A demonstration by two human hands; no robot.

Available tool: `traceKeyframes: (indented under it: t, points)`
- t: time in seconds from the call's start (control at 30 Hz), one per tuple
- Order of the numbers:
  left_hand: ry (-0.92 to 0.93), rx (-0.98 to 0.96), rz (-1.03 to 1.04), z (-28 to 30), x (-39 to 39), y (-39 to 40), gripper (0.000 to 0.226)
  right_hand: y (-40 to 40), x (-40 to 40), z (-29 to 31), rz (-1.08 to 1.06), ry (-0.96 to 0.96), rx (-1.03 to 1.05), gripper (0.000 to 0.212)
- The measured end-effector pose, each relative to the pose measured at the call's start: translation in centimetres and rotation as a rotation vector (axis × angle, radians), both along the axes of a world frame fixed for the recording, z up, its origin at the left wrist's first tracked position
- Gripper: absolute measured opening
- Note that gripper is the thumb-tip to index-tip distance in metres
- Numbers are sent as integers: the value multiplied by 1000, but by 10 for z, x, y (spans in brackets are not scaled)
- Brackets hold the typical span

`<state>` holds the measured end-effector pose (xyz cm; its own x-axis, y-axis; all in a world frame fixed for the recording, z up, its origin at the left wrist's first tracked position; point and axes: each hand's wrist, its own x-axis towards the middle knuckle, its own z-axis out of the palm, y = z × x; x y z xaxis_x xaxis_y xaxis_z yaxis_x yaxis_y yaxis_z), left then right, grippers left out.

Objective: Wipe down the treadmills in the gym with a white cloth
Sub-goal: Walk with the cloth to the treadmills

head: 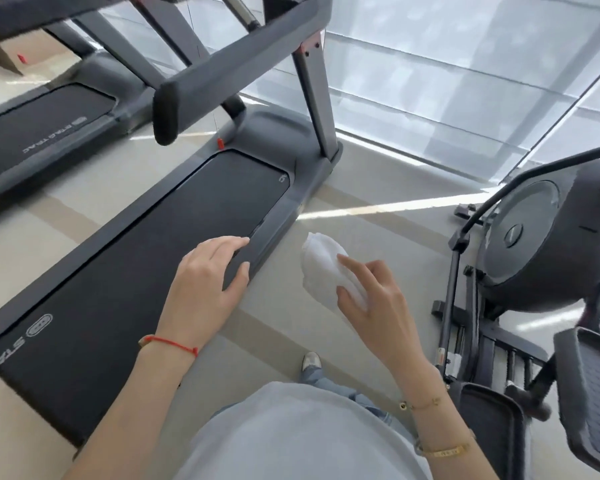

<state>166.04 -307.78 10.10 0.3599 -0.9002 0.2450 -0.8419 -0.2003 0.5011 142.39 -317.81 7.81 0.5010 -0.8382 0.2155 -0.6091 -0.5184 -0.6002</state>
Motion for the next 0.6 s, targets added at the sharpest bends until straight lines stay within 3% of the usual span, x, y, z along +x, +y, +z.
traceKeyframes:
  t: [0.33,0.6]
  points:
    - [-55,-28,205,23,14,-121,34,-181,52,21,275,-19,-102,42]
    - [-82,-40,388,32,47,-176,34,-275,129,33,437,-79,-199,38]
